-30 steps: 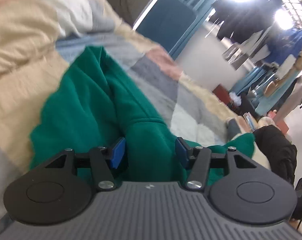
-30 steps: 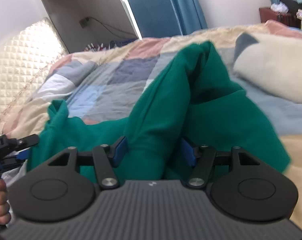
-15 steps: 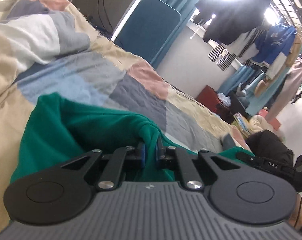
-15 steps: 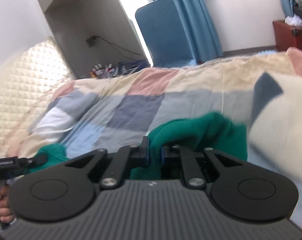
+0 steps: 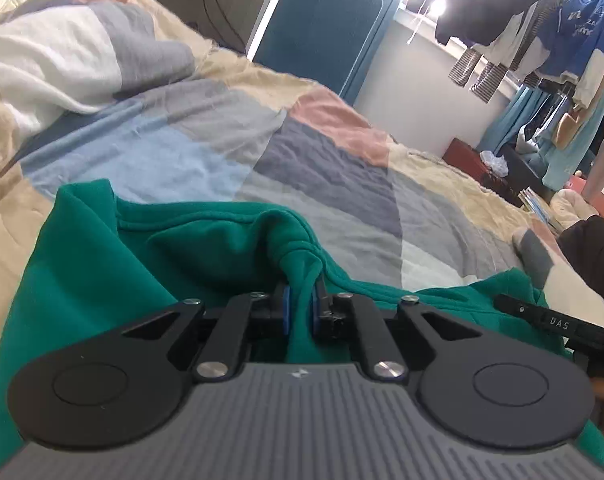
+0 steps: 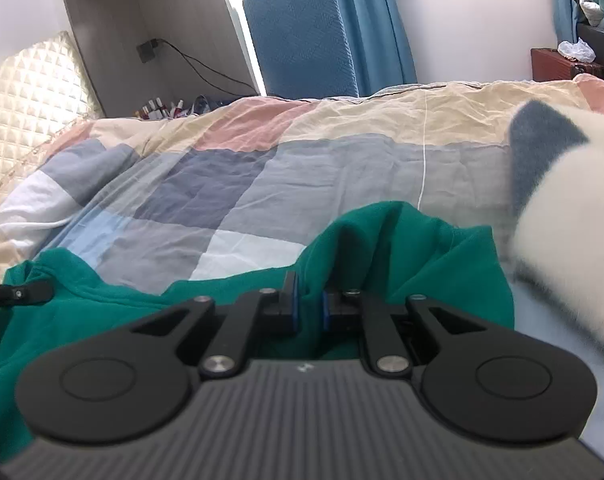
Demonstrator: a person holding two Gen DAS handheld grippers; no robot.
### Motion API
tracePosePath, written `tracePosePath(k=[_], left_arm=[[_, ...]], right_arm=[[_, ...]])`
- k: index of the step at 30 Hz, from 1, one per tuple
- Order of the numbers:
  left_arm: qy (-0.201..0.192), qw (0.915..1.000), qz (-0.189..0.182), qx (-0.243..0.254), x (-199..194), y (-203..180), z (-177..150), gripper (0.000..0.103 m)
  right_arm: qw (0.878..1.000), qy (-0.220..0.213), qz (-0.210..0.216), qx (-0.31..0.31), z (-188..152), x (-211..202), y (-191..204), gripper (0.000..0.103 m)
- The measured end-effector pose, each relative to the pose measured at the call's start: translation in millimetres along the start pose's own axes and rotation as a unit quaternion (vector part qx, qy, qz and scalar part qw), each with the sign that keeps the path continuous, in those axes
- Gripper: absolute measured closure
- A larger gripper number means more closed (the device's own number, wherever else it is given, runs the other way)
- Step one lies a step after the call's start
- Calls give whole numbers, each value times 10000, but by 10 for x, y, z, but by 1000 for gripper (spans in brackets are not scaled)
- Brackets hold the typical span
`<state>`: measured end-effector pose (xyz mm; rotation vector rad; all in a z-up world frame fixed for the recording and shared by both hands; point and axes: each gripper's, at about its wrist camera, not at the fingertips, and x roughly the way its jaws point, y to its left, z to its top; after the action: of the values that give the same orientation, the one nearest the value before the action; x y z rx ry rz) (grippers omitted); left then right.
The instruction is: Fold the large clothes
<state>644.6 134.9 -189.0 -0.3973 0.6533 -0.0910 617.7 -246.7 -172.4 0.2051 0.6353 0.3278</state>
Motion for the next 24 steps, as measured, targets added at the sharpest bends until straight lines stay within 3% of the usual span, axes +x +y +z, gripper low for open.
tracePosePath(k=[6, 8, 10, 12, 19, 24], left_arm=[[25, 9997, 150, 190, -114, -118, 0, 89], [32, 9994, 207, 270, -206, -173, -1, 67], [-25, 9991, 277, 334, -338, -237, -24, 59], [-69, 9989, 270, 388, -482, -299, -64, 58], [-206, 9986, 108, 465, -1066, -561, -331, 57], [-175, 9983, -67, 555, -1401, -784, -716, 57]], right_arm=[[9997, 77, -161, -157, 71, -101, 135, 86], [9996, 87, -184, -171, 82, -186, 183, 78], [9998, 30, -105, -138, 89, -320, 217, 66], [9999, -31, -55, -124, 96, -483, 266, 58], [9991, -316, 210, -193, 22, -1160, 536, 58], [9962, -369, 642, -454, -275, -1584, 830, 58]])
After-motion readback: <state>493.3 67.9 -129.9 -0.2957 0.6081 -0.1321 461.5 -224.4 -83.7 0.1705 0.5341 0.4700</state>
